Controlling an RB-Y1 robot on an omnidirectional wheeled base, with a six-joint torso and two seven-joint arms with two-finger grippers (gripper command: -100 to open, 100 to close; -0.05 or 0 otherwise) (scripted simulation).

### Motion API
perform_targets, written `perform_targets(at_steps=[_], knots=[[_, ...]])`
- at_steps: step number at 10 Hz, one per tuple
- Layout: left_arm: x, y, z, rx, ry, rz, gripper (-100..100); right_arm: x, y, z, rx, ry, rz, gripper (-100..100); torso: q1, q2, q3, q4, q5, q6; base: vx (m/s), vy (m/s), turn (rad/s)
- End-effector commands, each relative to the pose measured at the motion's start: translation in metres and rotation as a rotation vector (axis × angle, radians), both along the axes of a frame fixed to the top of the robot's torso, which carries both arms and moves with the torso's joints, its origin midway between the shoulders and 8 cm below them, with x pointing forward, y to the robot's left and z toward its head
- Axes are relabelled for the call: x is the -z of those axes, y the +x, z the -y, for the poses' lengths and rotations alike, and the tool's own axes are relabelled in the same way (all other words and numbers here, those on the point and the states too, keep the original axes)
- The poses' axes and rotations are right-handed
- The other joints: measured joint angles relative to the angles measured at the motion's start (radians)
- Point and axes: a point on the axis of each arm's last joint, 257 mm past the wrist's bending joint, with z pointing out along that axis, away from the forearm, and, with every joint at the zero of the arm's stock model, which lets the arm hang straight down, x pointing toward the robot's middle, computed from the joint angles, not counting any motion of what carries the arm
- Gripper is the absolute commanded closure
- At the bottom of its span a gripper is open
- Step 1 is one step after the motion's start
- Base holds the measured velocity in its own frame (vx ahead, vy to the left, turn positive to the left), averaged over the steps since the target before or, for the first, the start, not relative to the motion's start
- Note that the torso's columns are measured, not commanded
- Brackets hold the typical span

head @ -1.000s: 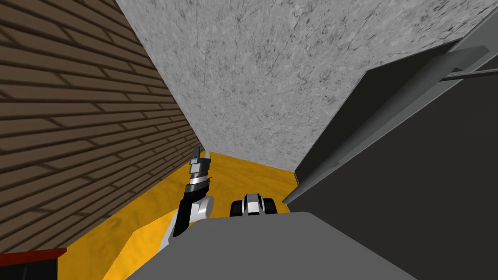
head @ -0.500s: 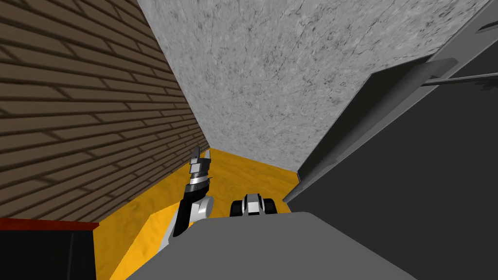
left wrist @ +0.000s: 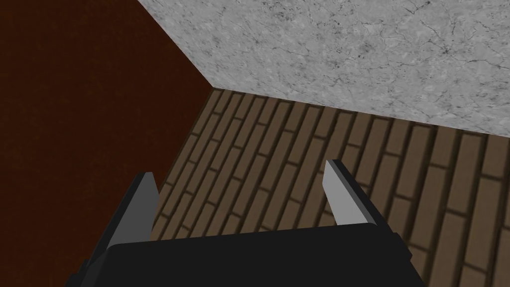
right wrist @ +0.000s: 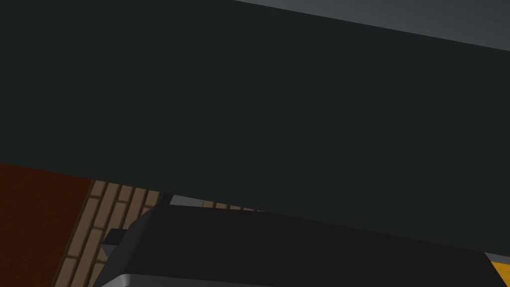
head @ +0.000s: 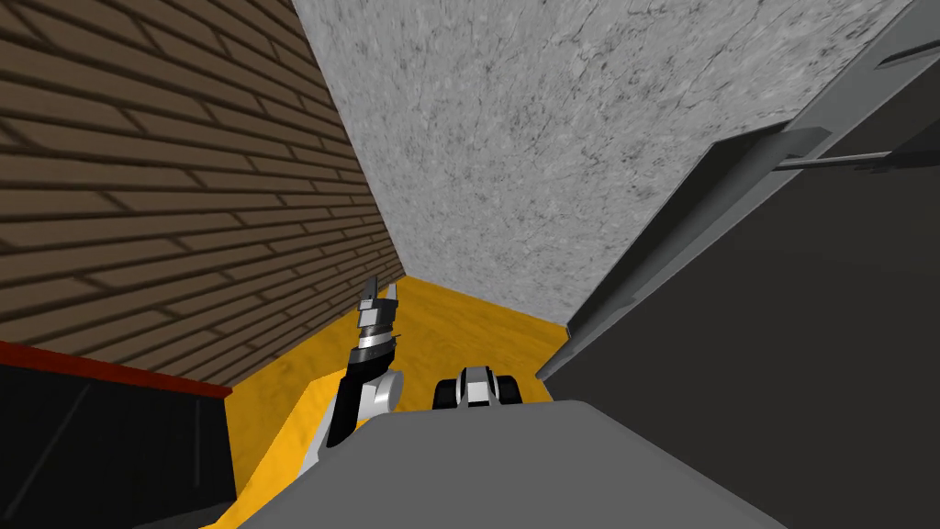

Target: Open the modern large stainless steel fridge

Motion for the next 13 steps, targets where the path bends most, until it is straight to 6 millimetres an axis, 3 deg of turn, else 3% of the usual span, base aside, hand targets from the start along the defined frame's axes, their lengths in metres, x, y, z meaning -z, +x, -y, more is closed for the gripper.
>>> perform_targets(at_steps=[1,2,3,4,6,7,9,10,11,13], knots=[[0.000,0.000,0.000,0.000,0.000,0.000,0,-0.005,0.009,0.014,0.003,0.007,0.015,100,0.003,-0.003,0.000,-0.001,0.000,0.002,-0.082,0.065,0.031],[0.000,0.000,0.000,0.000,0.000,0.000,0,-0.006,0.008,0.018,0.010,0.010,0.019,100,0.001,-0.005,-0.003,0.000,0.002,0.008,-0.011,0.016,-0.005],[0.000,0.000,0.000,0.000,0.000,0.000,0,0.008,0.027,0.016,-0.023,-0.008,-0.011,100,0.000,-0.005,-0.003,0.000,0.003,0.010,-0.119,0.095,0.152],[0.000,0.000,0.000,0.000,0.000,0.000,0,0.004,0.030,0.023,-0.013,-0.009,-0.004,100,0.005,-0.002,0.001,-0.002,-0.001,-0.001,-0.157,0.121,0.123],[0.000,0.000,0.000,0.000,0.000,0.000,0,0.000,0.027,0.035,0.009,0.000,0.006,100,0.008,-0.005,-0.003,0.000,0.006,0.006,-0.047,0.044,0.026],[0.000,0.000,0.000,0.000,0.000,0.000,0,0.014,0.043,0.035,-0.014,-0.016,-0.022,100,0.006,-0.005,-0.003,0.000,0.006,0.008,-0.114,0.094,0.101],[0.000,0.000,0.000,0.000,0.000,0.000,0,0.007,0.046,0.050,0.011,-0.015,-0.009,100,0.016,-0.005,-0.002,-0.002,0.007,-0.001,-0.108,0.102,0.113],[0.000,0.000,0.000,0.000,0.000,0.000,0,0.022,0.062,0.047,-0.015,-0.032,-0.040,100,0.016,-0.008,-0.006,-0.003,0.011,0.005,-0.143,0.114,0.189],[0.000,0.000,0.000,0.000,0.000,0.000,0,0.018,0.067,0.055,-0.003,-0.042,-0.033,100,0.021,-0.008,-0.005,-0.008,0.009,0.002,-0.139,0.146,0.143],[0.000,0.000,0.000,0.000,0.000,0.000,0,0.015,0.063,0.060,0.006,-0.037,-0.025,100,0.020,-0.015,-0.011,-0.009,0.012,0.007,-0.044,0.058,0.001]])
